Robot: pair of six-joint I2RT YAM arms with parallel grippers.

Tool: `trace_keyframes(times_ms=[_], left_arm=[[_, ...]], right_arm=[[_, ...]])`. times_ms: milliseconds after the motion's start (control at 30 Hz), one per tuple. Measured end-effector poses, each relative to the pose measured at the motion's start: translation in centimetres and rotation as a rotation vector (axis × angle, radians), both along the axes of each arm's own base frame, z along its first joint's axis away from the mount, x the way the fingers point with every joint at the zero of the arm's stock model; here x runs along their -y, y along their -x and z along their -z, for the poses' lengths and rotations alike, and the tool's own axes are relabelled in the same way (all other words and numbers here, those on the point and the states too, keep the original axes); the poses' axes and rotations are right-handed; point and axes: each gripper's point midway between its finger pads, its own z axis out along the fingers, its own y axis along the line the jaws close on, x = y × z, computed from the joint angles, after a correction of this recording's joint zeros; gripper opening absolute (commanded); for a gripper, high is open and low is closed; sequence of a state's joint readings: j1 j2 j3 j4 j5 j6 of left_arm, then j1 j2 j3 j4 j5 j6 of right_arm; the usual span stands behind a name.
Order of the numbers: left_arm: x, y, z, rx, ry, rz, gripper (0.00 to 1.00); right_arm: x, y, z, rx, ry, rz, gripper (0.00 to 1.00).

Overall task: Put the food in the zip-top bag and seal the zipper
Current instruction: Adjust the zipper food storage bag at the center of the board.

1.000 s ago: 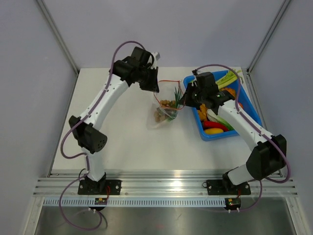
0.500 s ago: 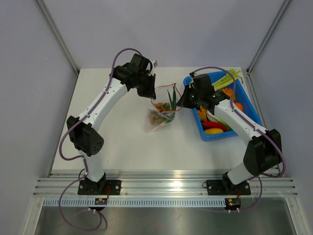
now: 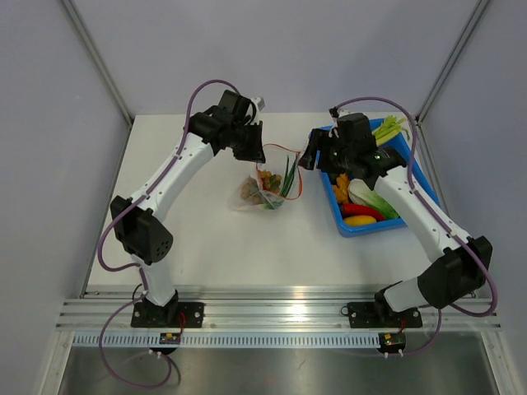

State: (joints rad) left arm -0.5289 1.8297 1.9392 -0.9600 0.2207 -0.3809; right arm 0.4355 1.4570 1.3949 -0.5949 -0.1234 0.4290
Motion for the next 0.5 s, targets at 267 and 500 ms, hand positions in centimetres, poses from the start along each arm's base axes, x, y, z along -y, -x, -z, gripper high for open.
trace_keyframes(times_ms=[267, 500], left_arm=[[0.4, -0.1, 0.5, -0.011, 0.020, -0.006, 0.00], [1.0, 0.1, 0.5, -0.014, 0.059, 0.014, 0.00]], right_arm=[[7.0, 0.4, -6.8, 0.170, 0.018, 0.149, 0.77], [14.5, 0.3, -4.1, 0.124, 0.135, 0.374, 0.79]])
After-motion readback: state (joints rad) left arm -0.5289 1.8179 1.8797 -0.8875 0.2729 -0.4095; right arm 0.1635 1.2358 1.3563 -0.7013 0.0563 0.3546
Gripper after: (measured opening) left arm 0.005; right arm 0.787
